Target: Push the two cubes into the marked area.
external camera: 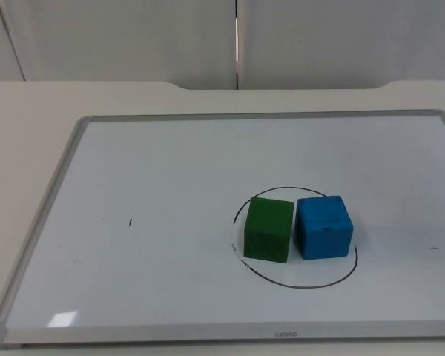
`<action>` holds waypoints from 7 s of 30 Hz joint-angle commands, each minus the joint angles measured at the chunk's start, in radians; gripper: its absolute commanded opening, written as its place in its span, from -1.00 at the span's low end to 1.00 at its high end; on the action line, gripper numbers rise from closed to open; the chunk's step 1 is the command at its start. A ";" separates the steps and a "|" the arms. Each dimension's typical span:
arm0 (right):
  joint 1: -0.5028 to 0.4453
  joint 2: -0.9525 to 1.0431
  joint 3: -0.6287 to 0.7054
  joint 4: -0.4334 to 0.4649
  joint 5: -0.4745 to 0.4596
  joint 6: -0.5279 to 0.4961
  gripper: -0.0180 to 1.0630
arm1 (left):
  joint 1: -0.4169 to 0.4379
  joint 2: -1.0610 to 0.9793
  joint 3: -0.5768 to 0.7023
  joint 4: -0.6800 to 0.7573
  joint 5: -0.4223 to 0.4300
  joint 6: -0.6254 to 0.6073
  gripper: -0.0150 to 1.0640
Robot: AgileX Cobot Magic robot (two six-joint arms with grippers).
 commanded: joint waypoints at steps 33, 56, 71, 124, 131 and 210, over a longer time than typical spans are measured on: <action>0.003 -0.754 0.421 -0.050 0.208 -0.019 -0.97 | 0.002 -0.004 0.005 0.003 -0.012 -0.009 -0.98; 0.003 -1.101 0.470 -0.051 0.557 -0.017 -0.97 | 0.002 -0.004 0.005 0.003 -0.012 -0.009 -0.98; 0.003 -1.101 0.480 -0.051 0.557 -0.016 -0.97 | 0.002 -0.004 0.005 0.003 -0.012 -0.009 -0.98; 0.003 -1.101 0.480 -0.051 0.557 -0.015 0.98 | 0.002 -0.004 0.005 0.003 -0.012 -0.006 0.98; 0.003 -1.101 0.480 -0.051 0.557 -0.015 0.98 | 0.002 -0.004 0.005 0.003 -0.012 -0.006 0.98; 0.003 -1.101 0.480 -0.051 0.557 -0.015 0.98 | 0.373 -0.004 0.005 0.010 -0.012 -0.006 0.98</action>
